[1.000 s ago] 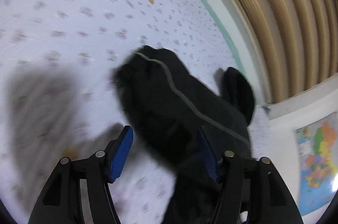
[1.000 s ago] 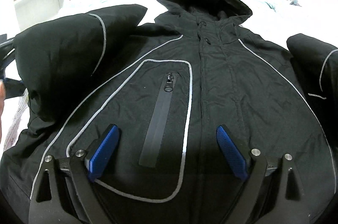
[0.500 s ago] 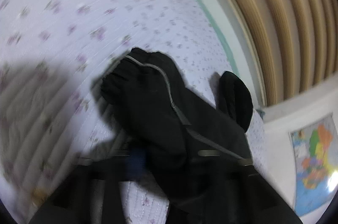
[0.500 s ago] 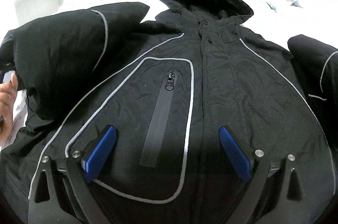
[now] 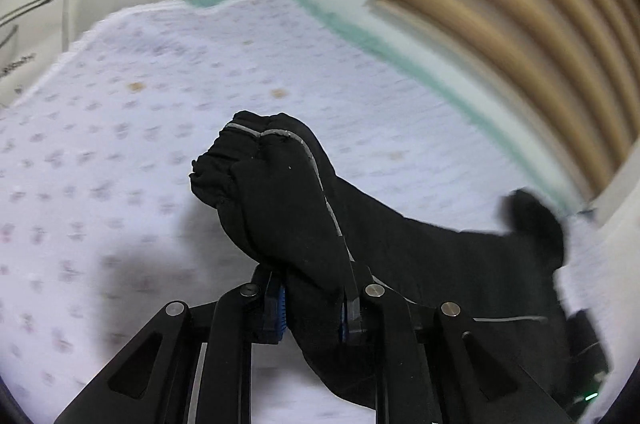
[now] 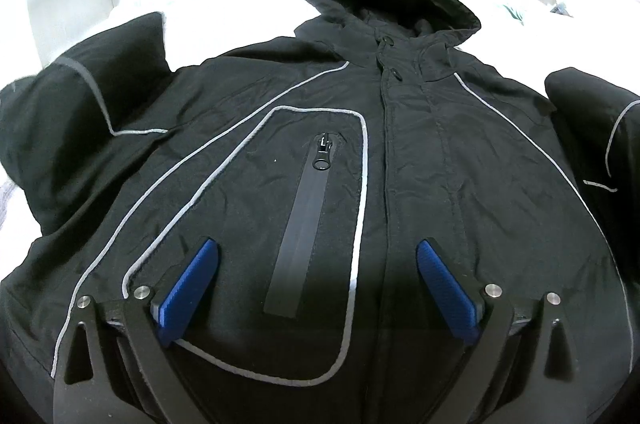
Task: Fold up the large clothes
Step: 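Grasp the black jacket's sleeve cuff with the left gripper and lift it, then fold the held sleeve across the jacket body with the left gripper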
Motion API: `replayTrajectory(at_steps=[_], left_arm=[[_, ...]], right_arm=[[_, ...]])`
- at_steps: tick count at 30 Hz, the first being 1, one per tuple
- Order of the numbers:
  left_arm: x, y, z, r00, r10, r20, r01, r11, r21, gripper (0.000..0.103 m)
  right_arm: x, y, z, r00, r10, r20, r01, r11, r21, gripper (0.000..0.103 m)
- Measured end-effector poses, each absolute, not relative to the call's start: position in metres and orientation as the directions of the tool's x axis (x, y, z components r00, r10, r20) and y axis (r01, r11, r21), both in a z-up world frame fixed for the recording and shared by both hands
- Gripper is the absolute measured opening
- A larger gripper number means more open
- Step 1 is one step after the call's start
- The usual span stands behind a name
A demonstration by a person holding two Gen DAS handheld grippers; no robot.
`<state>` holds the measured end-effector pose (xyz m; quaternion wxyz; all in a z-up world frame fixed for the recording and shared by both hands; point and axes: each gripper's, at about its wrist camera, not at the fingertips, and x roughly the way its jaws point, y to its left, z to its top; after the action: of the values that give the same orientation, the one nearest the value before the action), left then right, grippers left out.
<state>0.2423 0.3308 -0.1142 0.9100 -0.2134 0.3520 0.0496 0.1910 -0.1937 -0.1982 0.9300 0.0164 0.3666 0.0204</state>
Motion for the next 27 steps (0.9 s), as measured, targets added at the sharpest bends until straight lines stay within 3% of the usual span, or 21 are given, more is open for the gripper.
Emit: replayTrajectory(at_steps=[2,5,7,11,14,16,22,27], left_arm=[[0.242,0.347,-0.138,0.709,-0.030,-0.704,-0.296,0.894,-0.337,0.020],[0.232,0.368,-0.171,0.713,-0.097,-0.695,-0.319,0.837,-0.444,0.029],[0.227,0.380,-0.182,0.720,-0.174,-0.672,-0.317,0.779,-0.541,0.048],[0.223,0.384,-0.188,0.738,-0.224,-0.637,-0.304,0.732,-0.609,0.053],[0.221,0.369,-0.178,0.746,-0.155,-0.647,-0.305,0.784,-0.540,0.049],[0.215,0.353,-0.159,0.768,-0.093,-0.634,-0.287,0.835,-0.470,0.025],[0.184,0.275,-0.037,0.899,0.022,-0.438,-0.157,0.949,-0.275,0.022],[0.167,0.259,0.032,0.897,0.197,-0.396,-0.277,0.948,-0.155,0.022]], right_arm=[[0.191,-0.194,-0.198,0.730,0.048,-0.682,-0.025,0.999,0.044,0.102],[0.191,-0.193,-0.199,0.729,0.044,-0.683,-0.023,0.999,0.039,0.102],[0.191,-0.193,-0.199,0.729,0.043,-0.683,-0.023,0.999,0.039,0.102],[0.191,-0.193,-0.199,0.729,0.043,-0.683,-0.023,0.999,0.038,0.102],[0.191,-0.193,-0.199,0.729,0.044,-0.683,-0.023,0.999,0.039,0.102],[0.191,-0.193,-0.199,0.729,0.045,-0.683,-0.023,0.999,0.041,0.102],[0.191,-0.193,-0.199,0.730,0.052,-0.682,-0.025,0.999,0.048,0.103],[0.191,-0.194,-0.199,0.729,0.057,-0.682,-0.027,0.998,0.055,0.103]])
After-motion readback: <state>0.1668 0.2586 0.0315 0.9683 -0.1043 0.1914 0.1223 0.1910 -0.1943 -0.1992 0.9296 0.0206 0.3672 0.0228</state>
